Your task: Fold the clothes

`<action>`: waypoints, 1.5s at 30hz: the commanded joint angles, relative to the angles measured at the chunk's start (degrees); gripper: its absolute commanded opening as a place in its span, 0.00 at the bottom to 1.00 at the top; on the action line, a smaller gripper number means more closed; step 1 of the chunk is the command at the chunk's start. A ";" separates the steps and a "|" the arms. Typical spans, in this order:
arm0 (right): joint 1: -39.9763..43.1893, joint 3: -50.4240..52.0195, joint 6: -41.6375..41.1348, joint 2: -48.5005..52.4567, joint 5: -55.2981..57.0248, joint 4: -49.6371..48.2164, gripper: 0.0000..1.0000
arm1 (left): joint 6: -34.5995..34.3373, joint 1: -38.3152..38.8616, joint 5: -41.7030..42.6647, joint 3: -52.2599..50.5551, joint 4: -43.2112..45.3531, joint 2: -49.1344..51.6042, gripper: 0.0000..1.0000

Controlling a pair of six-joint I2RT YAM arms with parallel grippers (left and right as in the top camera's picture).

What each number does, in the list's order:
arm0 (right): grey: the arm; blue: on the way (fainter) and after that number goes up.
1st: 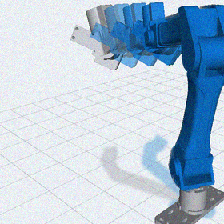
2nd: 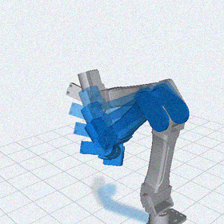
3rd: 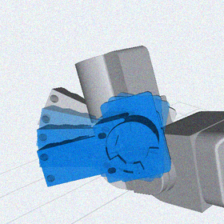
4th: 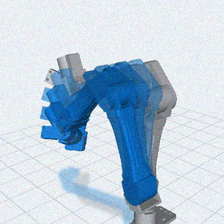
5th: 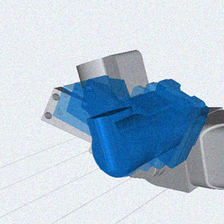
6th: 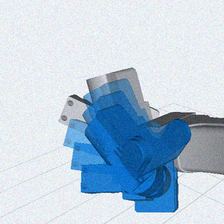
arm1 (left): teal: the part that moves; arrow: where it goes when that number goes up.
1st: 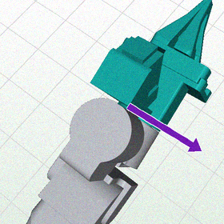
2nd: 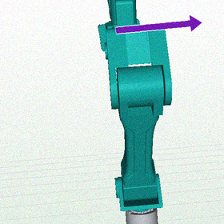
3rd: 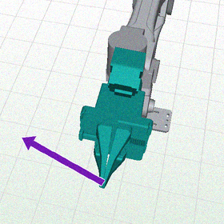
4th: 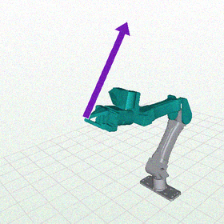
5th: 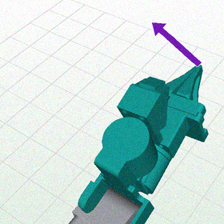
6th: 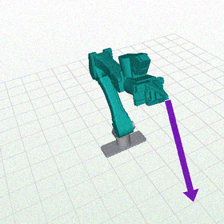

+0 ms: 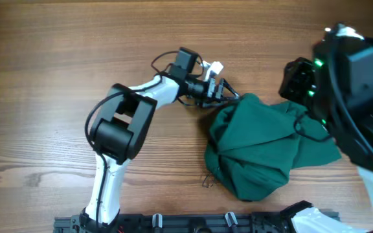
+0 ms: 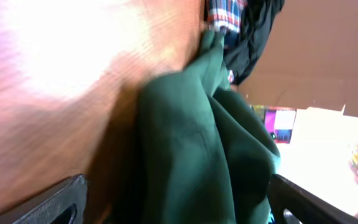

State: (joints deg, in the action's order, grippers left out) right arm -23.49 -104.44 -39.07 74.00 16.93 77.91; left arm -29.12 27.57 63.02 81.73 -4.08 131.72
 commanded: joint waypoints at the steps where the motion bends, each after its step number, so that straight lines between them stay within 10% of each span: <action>1: -0.13 -0.44 -1.60 4.33 -2.47 2.14 0.47 | 2.10 -2.05 -0.15 0.02 -0.52 -3.91 0.94; 22: 7.93 20.37 -10.91 19.67 -5.90 -1.05 0.55 | 4.79 -15.15 -26.10 0.00 -28.04 -3.91 1.00; 30: 24.65 24.30 17.81 19.69 -10.19 -5.09 0.71 | 6.40 -15.10 -30.40 0.00 -29.09 -3.89 1.00; 45: 27.21 38.45 19.78 20.41 -25.11 -17.66 0.67 | 6.43 -13.90 -31.23 0.00 -29.64 -3.89 1.00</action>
State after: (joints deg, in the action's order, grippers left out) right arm 3.68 -66.46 -19.40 93.82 -4.97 60.31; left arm -24.27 13.61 42.44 83.81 -32.84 124.27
